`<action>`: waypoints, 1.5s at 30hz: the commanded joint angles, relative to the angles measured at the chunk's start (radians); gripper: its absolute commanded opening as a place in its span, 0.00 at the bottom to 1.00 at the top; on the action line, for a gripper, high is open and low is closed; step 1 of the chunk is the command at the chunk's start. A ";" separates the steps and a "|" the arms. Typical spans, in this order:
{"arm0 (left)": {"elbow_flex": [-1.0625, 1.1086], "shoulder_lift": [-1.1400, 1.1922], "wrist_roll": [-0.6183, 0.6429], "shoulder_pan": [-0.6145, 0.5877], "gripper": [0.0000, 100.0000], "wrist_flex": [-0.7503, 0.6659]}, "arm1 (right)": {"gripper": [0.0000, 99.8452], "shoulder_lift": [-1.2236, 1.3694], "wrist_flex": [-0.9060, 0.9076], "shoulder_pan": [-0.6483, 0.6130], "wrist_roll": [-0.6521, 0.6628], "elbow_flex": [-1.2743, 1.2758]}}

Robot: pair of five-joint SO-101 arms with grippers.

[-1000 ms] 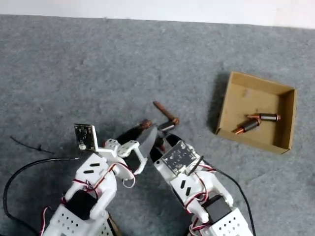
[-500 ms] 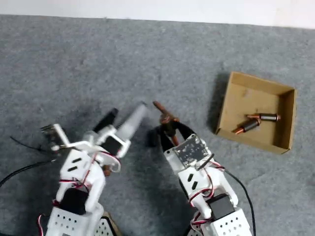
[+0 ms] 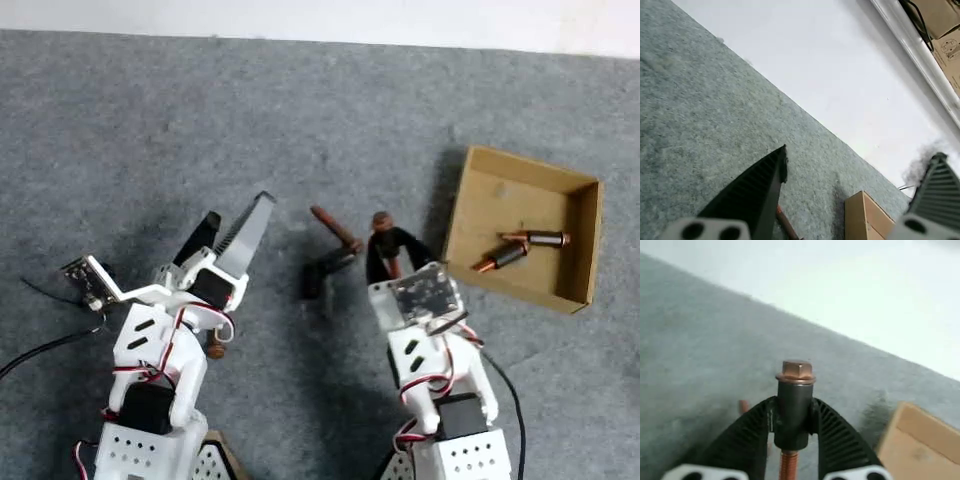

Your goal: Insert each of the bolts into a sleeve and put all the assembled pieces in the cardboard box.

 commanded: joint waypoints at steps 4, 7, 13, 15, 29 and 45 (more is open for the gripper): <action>0.016 -0.013 0.003 -0.012 0.39 -0.023 | 0.01 -0.001 -0.127 0.174 -0.109 0.134; 0.016 -0.013 0.003 -0.013 0.31 -0.021 | 0.01 -0.001 -0.131 0.211 -0.109 0.131; 0.016 -0.013 -0.005 -0.071 0.00 -0.026 | 0.01 0.002 -0.127 0.231 -0.109 0.044; 0.016 -0.013 -0.041 -0.087 0.03 -0.026 | 0.01 0.002 -0.127 0.231 -0.109 0.016; 0.016 -0.012 -0.207 -0.093 0.01 -0.021 | 0.01 0.714 -0.133 0.289 -0.117 -0.455; 0.016 -0.012 -0.207 -0.088 0.01 -0.020 | 0.01 1.543 -0.127 0.492 -0.117 -1.012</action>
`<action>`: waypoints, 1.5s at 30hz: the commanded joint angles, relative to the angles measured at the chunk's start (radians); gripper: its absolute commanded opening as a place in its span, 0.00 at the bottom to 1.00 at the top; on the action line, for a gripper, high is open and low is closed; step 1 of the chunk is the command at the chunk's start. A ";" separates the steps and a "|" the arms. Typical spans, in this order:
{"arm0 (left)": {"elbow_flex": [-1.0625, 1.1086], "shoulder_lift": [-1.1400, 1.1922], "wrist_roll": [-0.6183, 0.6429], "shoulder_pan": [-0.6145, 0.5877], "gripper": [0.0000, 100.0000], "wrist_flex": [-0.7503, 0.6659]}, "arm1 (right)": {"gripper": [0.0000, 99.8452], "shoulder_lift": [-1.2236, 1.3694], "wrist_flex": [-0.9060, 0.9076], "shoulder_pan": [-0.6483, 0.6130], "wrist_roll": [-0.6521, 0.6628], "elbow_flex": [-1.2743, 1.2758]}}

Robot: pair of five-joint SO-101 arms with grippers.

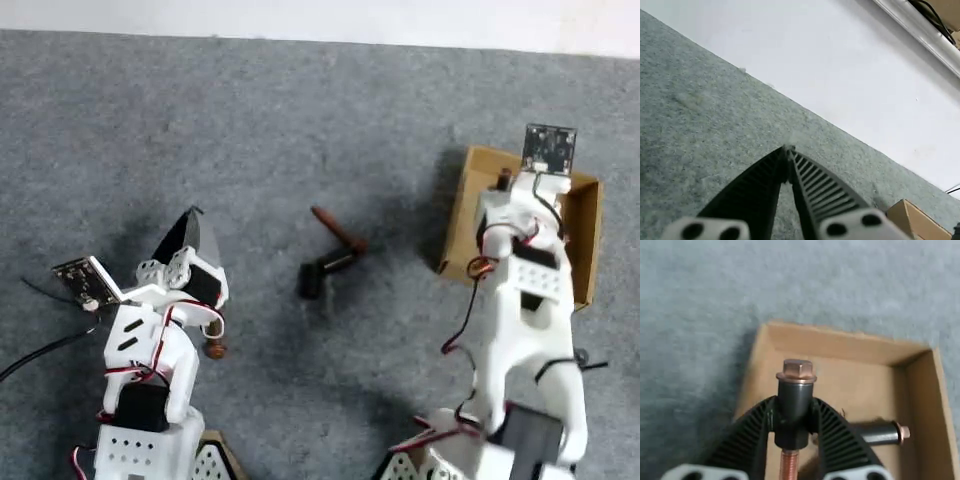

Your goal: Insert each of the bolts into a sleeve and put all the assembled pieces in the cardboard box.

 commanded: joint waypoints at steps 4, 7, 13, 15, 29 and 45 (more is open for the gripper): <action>0.016 -0.012 -0.006 -0.005 0.01 -0.006 | 0.05 0.082 -0.028 0.012 -0.008 -0.094; 0.016 -0.012 -0.006 -0.004 0.01 -0.005 | 0.14 0.082 -0.028 -0.002 -0.008 -0.093; 0.016 -0.012 -0.005 -0.004 0.01 -0.005 | 0.18 0.079 -0.027 -0.027 -0.008 -0.090; 0.016 -0.012 -0.005 -0.004 0.01 -0.005 | 0.18 0.079 -0.010 -0.028 -0.008 -0.088; 0.016 -0.012 -0.005 -0.004 0.01 -0.003 | 0.18 -0.320 0.076 -0.219 -0.206 0.163; 0.016 -0.012 -0.009 -0.004 0.01 0.012 | 0.18 -1.132 0.076 -0.429 -0.206 0.737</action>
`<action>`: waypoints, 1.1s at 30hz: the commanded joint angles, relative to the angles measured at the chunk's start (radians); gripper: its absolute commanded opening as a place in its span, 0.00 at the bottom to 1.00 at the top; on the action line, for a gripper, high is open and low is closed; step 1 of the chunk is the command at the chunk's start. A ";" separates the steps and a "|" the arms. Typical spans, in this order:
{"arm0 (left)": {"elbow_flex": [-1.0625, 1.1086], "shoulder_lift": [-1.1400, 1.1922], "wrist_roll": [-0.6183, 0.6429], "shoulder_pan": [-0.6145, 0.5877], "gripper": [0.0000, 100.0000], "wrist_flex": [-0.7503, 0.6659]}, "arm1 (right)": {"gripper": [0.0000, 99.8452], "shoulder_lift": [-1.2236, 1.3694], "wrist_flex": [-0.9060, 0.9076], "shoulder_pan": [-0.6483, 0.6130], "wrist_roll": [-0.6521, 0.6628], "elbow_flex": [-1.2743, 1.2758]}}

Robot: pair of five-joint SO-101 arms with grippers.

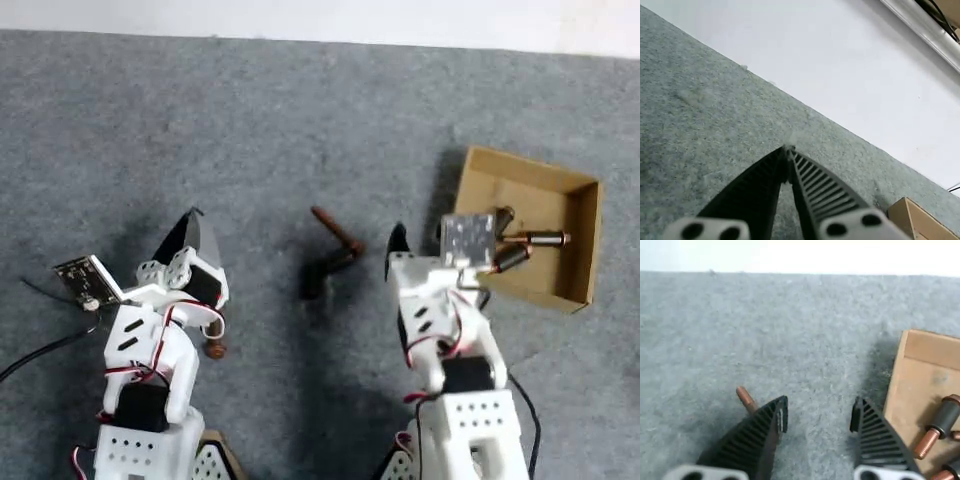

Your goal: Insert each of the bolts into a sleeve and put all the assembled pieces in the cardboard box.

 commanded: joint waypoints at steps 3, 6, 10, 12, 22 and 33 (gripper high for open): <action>0.016 -0.012 -0.009 -0.005 0.01 0.000 | 0.18 -0.196 0.005 -0.013 -0.008 0.117; 0.016 -0.012 -0.009 -0.010 0.01 0.000 | 0.18 -0.274 0.005 -0.013 -0.008 0.189; 0.016 -0.012 -0.011 -0.012 0.01 0.002 | 0.18 -0.380 0.007 -0.013 -0.008 0.275; 0.016 -0.012 -0.011 -0.012 0.01 0.002 | 0.18 -0.430 0.007 -0.013 -0.008 0.311; 0.008 -0.012 -0.167 -0.045 0.01 0.060 | 0.18 -0.513 0.110 -0.013 -0.008 0.332; -0.088 -0.012 -0.591 -0.220 0.01 0.261 | 0.18 -0.512 0.111 -0.013 -0.008 0.332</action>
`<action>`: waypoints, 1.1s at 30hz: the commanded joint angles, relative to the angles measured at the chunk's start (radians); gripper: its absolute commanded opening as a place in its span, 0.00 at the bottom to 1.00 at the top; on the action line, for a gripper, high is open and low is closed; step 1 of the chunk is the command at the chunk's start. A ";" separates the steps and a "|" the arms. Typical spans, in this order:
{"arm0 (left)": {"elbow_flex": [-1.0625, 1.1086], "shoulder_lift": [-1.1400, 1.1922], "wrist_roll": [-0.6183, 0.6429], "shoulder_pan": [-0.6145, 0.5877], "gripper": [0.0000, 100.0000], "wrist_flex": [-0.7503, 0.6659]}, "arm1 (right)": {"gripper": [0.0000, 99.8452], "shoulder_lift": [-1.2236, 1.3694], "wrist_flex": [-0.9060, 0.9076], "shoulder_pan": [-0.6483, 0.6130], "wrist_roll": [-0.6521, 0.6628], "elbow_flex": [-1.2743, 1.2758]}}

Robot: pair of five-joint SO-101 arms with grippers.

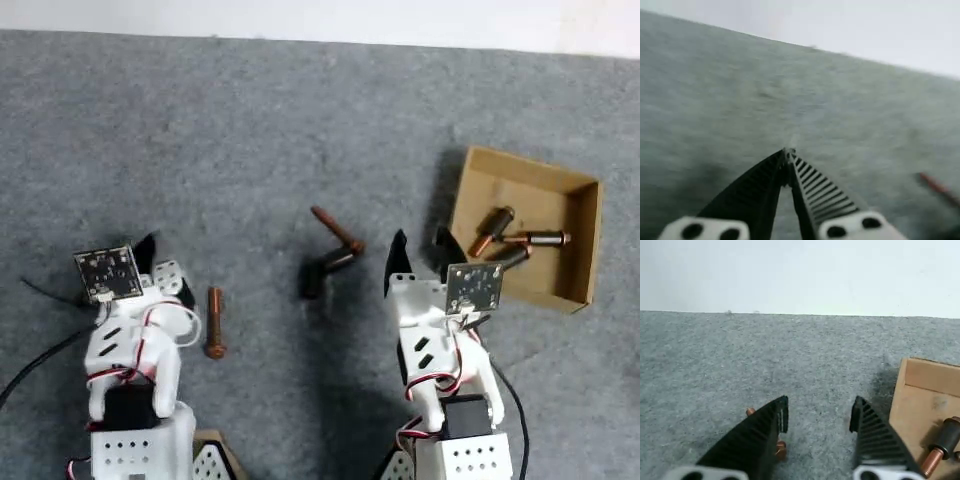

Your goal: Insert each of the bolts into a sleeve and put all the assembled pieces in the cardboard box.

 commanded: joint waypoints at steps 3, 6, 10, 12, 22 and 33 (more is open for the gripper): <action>-0.054 -0.012 -0.055 -0.004 0.01 0.012 | 0.18 -0.016 0.004 -0.004 -0.006 0.110; -0.056 -0.012 -0.055 -0.007 0.01 0.012 | 0.18 -0.016 0.004 -0.004 -0.006 0.110; -0.053 -0.012 -0.055 -0.007 0.01 0.012 | 0.18 -0.016 0.004 -0.001 -0.006 0.110; -0.050 -0.012 -0.057 -0.008 0.01 0.012 | 0.18 -0.016 0.004 -0.001 -0.006 0.110; -0.045 -0.012 -0.058 -0.005 0.01 0.012 | 0.18 -0.016 0.030 -0.004 -0.006 0.110; -0.031 -0.012 -0.058 -0.002 0.01 0.008 | 0.18 -0.016 0.031 -0.004 -0.006 0.110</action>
